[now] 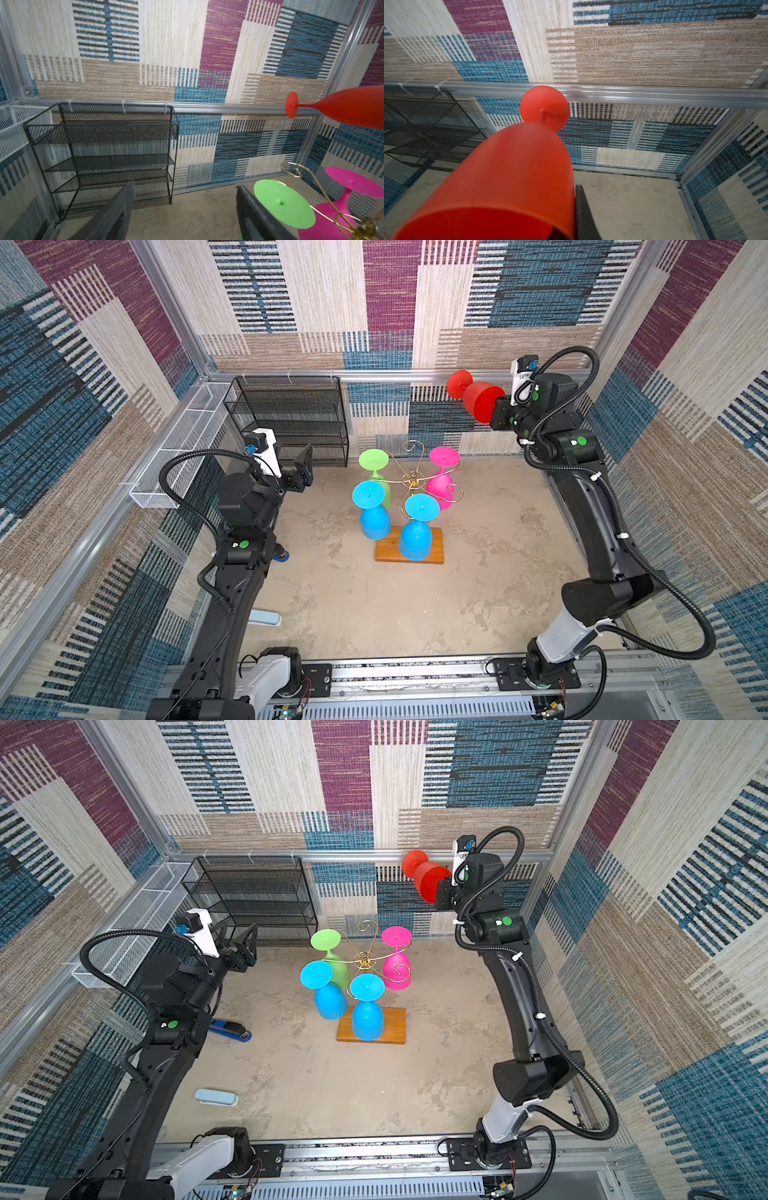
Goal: Take the wine glass off the wine glass rack
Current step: Place the wine glass at the top-center of the table.
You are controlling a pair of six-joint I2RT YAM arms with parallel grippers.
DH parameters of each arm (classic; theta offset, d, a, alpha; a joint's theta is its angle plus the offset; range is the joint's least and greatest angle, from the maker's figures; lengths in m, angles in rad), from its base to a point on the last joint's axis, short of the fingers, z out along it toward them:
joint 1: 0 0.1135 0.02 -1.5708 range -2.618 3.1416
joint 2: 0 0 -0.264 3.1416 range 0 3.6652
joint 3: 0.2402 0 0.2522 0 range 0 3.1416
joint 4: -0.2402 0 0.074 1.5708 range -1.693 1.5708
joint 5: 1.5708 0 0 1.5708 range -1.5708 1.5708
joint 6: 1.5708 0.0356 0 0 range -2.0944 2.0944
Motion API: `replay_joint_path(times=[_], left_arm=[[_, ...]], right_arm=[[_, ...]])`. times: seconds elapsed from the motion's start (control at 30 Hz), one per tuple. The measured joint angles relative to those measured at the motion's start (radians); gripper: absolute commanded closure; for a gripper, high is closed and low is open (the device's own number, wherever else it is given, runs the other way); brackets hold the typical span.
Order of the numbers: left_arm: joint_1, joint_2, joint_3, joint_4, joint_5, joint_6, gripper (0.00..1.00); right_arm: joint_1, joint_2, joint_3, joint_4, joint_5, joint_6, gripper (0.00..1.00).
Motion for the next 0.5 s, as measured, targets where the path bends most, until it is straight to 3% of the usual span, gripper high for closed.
replay_joint_path(times=[0.2,0.5], left_arm=[[0.056,-0.055,-0.060,-0.048,0.006,-0.027,0.17],[0.080,-0.064,-0.100,-0.060,0.003,-0.027,0.18]], right_arm=[[-0.012,0.132,0.107,-0.192,0.100,-0.045,1.00],[-0.013,0.240,0.060,-0.359,0.149,-0.081,1.00]])
